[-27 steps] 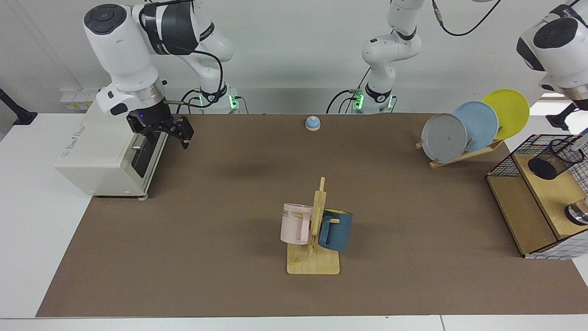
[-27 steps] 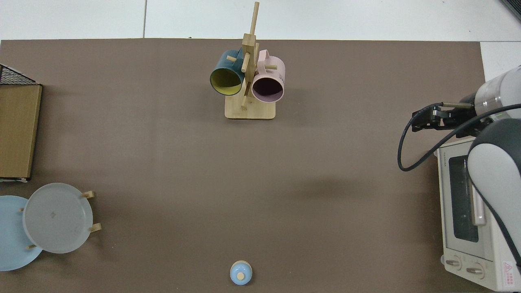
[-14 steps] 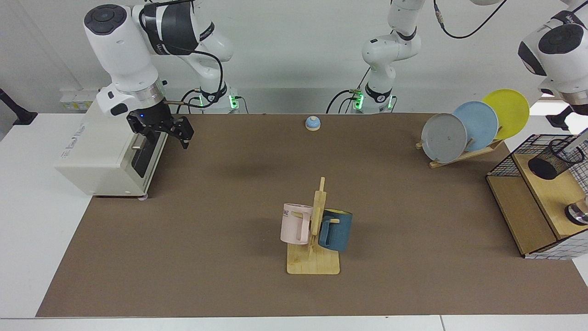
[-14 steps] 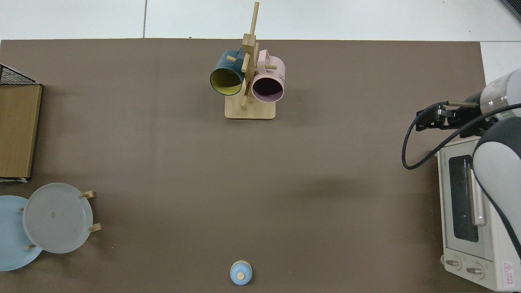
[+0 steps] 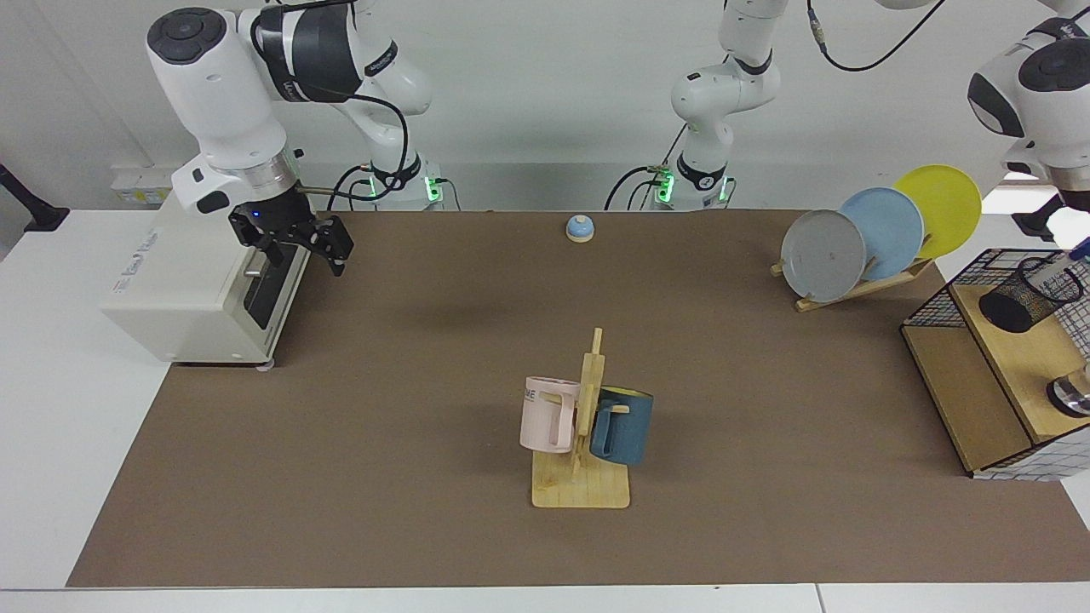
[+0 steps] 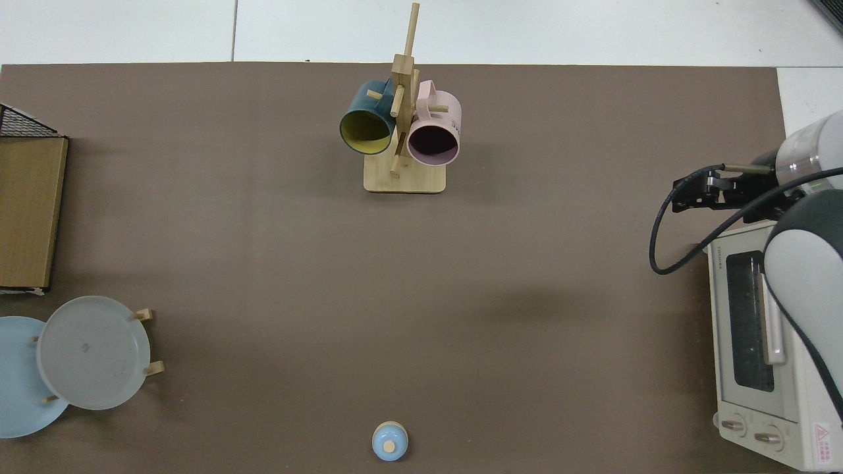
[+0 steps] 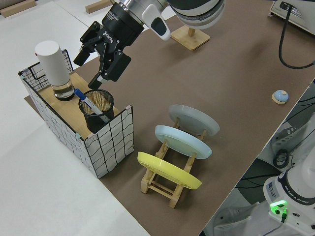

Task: Put markers into pen holder

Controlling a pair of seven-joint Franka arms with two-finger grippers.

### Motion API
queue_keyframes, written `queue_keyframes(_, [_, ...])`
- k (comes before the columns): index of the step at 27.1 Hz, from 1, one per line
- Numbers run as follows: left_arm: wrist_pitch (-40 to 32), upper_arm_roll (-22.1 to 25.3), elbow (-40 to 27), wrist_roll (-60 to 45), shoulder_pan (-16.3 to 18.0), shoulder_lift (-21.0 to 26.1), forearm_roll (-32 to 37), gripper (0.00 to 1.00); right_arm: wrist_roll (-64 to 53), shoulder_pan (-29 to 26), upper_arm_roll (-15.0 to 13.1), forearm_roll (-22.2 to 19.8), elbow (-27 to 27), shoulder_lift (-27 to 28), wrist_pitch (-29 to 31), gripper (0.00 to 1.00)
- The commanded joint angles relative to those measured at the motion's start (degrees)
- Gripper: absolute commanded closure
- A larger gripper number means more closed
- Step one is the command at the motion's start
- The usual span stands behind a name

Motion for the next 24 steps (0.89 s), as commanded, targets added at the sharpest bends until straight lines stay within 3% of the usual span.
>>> queue_keyframes(1, [-5.86, -1.97, 3.52, -0.96, -1.75, 0.09, -0.66, 0.00, -1.36, -1.14, 0.74, 0.44, -1.42, -1.32, -0.30, 0.00])
queue_keyframes(7, [-14.12, -5.57, 3.78, -18.53, -3.07, -0.53, -1.71, 0.00, -1.45, -1.32, 0.74, 0.35, -1.24, -1.23, -0.48, 0.00])
queue_keyframes(12, [-16.94, -8.12, 3.78, -23.46, -3.07, -1.49, -6.89, 0.00, -1.45, -1.23, 0.74, 0.27, -0.98, -1.15, -0.83, 0.00])
queue_keyframes(18, [-22.65, -9.00, 3.78, -38.39, -3.42, -2.37, -14.54, 0.00, -3.99, -1.41, 0.74, 0.09, 0.77, -0.44, -5.13, 0.00])
queue_keyframes(24, [-26.78, -11.46, 3.78, -47.81, -3.42, -2.46, -16.04, 0.00, -4.17, -0.88, 0.74, -0.79, 3.58, -0.53, -9.09, 0.00])
